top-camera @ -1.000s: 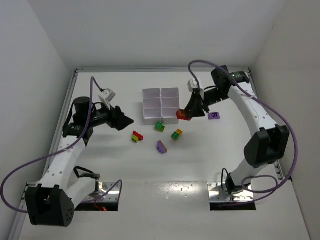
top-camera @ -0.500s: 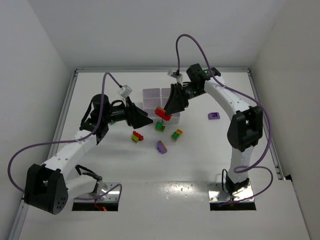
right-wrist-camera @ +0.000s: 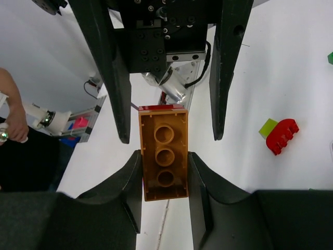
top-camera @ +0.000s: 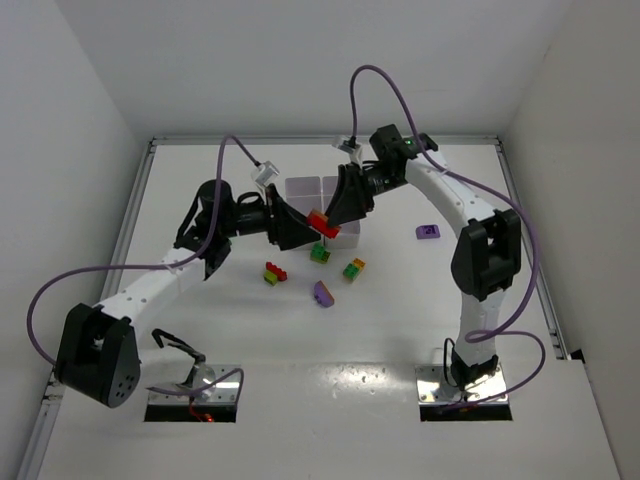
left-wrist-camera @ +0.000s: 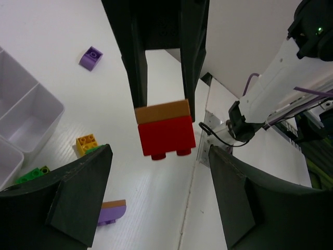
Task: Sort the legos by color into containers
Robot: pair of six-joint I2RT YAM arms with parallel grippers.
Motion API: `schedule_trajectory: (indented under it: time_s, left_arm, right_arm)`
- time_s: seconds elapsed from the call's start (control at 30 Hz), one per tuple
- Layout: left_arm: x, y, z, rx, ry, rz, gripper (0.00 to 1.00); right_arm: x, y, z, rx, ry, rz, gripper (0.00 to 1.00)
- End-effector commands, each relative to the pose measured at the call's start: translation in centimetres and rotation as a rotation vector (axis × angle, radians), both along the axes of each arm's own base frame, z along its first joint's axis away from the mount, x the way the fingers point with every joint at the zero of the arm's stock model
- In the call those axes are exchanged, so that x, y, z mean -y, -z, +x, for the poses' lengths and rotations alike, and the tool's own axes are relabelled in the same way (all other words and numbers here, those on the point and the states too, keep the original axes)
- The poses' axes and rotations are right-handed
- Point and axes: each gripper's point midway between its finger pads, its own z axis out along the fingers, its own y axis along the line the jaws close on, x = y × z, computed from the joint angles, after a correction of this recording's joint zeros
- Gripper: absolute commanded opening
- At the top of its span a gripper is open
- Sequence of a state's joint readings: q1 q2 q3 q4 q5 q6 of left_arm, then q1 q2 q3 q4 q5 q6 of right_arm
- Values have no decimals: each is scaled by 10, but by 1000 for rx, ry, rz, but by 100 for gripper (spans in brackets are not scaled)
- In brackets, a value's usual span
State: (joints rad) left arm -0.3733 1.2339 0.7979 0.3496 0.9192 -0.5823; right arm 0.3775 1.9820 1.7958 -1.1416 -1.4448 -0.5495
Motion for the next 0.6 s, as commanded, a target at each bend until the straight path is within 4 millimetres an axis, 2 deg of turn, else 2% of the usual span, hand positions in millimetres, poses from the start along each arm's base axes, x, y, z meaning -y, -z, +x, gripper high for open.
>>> schedule_trajectory:
  time_s: [0.0,0.1,0.2,0.33,0.37,0.43,0.47,0.57]
  left_arm:
    - [10,-33,3,107,34,-52,81]
    - [16,-34,1,108,53,-53,81]
    - [16,-35,6,109,33,-53,74]
    - [16,-29,9,82,23,-42,49]
    - [16,-27,8,72,23,-38,37]
    - [15,-24,12,67,1,-27,24]
    - [15,-22,14,59,-8,-16,10]
    - [13,-14,17,50,-29,13,1]
  right_arm:
    - [-8,-31,-7,-3,-54,151,0]
    - [-8,-31,-6,-3,-55,150,0]
    - [-12,-33,-8,14,-65,157,0]
    - [-11,-33,-8,5,-65,154,0]
    - [-11,-33,-8,5,-65,154,0]
    - [-11,-33,-8,5,-65,154,0]
    - [-12,-33,-7,14,-66,157,0]
    - [-6,-39,2,31,-44,162,0]
